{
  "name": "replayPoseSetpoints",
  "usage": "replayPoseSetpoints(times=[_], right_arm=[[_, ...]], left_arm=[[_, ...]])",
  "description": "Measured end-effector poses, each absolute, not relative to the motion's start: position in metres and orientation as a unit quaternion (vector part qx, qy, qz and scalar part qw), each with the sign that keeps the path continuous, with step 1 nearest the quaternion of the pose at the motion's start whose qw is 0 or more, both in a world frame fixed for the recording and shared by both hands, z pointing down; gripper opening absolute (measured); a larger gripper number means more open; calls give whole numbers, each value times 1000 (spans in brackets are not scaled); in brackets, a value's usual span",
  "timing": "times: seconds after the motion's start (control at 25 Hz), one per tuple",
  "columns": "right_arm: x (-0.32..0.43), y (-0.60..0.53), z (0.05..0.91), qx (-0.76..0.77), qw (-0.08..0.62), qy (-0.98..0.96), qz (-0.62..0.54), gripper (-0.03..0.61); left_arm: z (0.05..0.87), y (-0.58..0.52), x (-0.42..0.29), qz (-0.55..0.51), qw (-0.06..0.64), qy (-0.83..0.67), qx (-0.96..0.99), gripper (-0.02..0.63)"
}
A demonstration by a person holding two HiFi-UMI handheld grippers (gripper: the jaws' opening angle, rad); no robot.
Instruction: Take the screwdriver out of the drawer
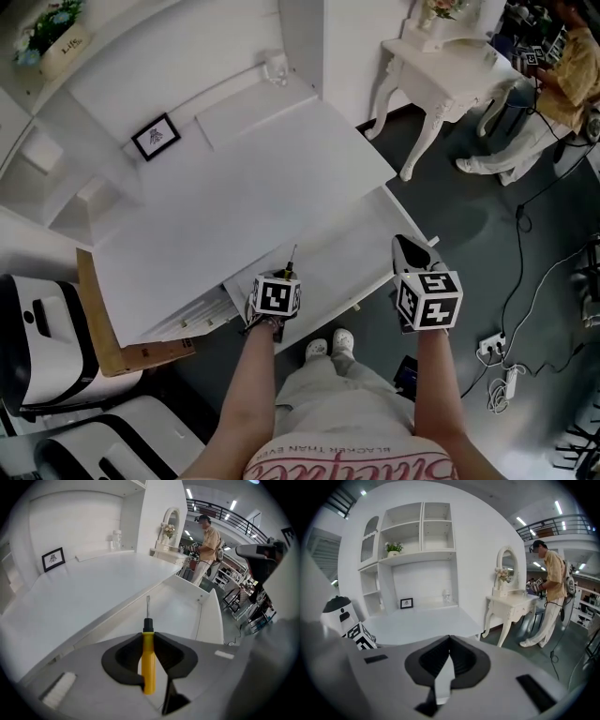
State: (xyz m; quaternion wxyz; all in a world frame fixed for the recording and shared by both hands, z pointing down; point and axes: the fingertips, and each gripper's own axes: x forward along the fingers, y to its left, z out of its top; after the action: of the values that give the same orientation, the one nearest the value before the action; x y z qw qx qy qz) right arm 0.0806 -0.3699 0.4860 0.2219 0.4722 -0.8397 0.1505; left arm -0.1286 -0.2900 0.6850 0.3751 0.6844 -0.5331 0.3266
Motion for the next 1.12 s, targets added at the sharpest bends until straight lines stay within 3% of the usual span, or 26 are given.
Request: replayPoseSetpoints(times=[0.32, 1.12], right_arm=[[79, -368, 457, 476, 193, -848, 130, 8], [35, -372, 349, 439, 121, -890, 29, 8]], left_arm=[[641, -291, -134, 299, 344, -562, 690, 82], [456, -336, -173, 191, 173, -657, 709, 83]])
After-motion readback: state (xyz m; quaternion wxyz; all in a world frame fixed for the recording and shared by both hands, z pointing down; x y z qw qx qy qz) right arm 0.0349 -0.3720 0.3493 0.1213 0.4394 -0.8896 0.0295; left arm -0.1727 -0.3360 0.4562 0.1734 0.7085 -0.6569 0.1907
